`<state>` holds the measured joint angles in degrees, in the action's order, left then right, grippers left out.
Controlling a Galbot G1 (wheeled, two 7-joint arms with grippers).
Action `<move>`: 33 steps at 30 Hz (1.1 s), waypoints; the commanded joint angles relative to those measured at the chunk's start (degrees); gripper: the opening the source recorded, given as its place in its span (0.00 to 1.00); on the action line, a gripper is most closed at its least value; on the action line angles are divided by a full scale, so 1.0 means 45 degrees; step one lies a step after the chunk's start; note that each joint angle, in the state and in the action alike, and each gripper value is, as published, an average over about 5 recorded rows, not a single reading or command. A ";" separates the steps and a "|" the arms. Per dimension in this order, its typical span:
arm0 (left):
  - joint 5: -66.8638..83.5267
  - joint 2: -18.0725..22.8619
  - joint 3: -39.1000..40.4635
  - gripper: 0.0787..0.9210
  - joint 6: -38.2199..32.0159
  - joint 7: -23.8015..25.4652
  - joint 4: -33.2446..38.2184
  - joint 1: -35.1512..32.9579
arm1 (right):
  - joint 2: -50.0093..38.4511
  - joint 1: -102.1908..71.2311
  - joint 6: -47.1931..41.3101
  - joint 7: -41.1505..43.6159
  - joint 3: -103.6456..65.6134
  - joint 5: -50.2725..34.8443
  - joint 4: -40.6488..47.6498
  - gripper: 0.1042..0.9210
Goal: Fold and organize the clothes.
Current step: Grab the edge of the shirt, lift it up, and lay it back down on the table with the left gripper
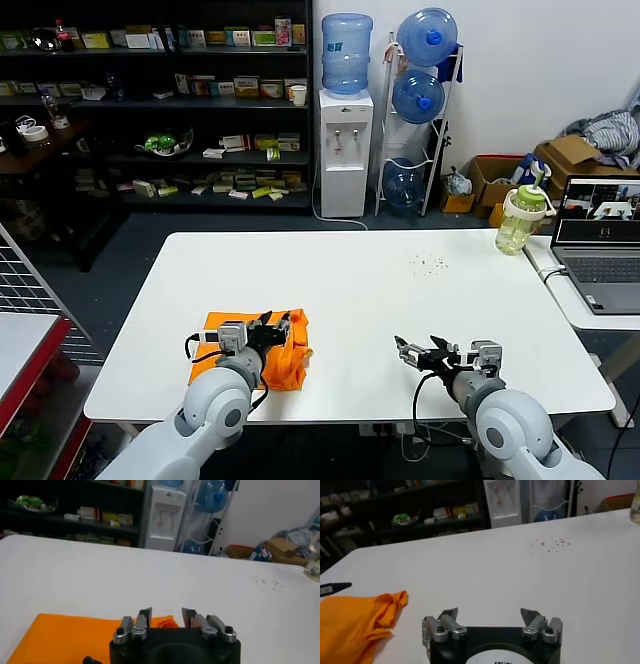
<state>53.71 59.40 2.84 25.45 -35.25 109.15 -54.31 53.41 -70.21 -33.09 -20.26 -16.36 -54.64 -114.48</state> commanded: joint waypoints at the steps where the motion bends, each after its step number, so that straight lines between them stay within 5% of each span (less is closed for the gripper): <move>1: 0.0263 -0.2301 -0.1853 0.56 -0.0075 0.1490 -0.0127 -0.0980 | -0.0113 -0.0049 0.0008 0.0060 -0.0070 -0.0027 -0.0068 0.88; 6: 0.1246 -0.4883 -0.2957 0.74 -0.0425 0.4722 -0.1775 -0.2152 | -0.0109 -0.0028 0.0016 0.0121 -0.0038 -0.0030 -0.0052 0.88; 11: 0.1750 -0.5765 -0.3016 0.87 -0.0551 0.7181 -0.3134 -0.2425 | -0.0002 0.0058 0.0003 0.0127 0.0053 -0.0027 -0.0012 0.88; 28: 0.1012 -0.4695 -0.2367 0.88 -0.0563 0.7309 -0.3506 -0.1406 | -0.0074 -0.0175 0.0015 0.0118 -0.0195 -0.0038 -0.0111 0.88; 33: 0.0954 -0.4498 -0.2311 0.80 -0.0607 0.7203 -0.3445 -0.1440 | -0.0064 -0.0162 0.0012 0.0114 -0.0168 -0.0036 -0.0102 0.88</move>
<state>58.32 39.36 -7.31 23.00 -5.26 95.10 -60.96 53.09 -70.91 -33.05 -19.78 -17.14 -54.79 -114.96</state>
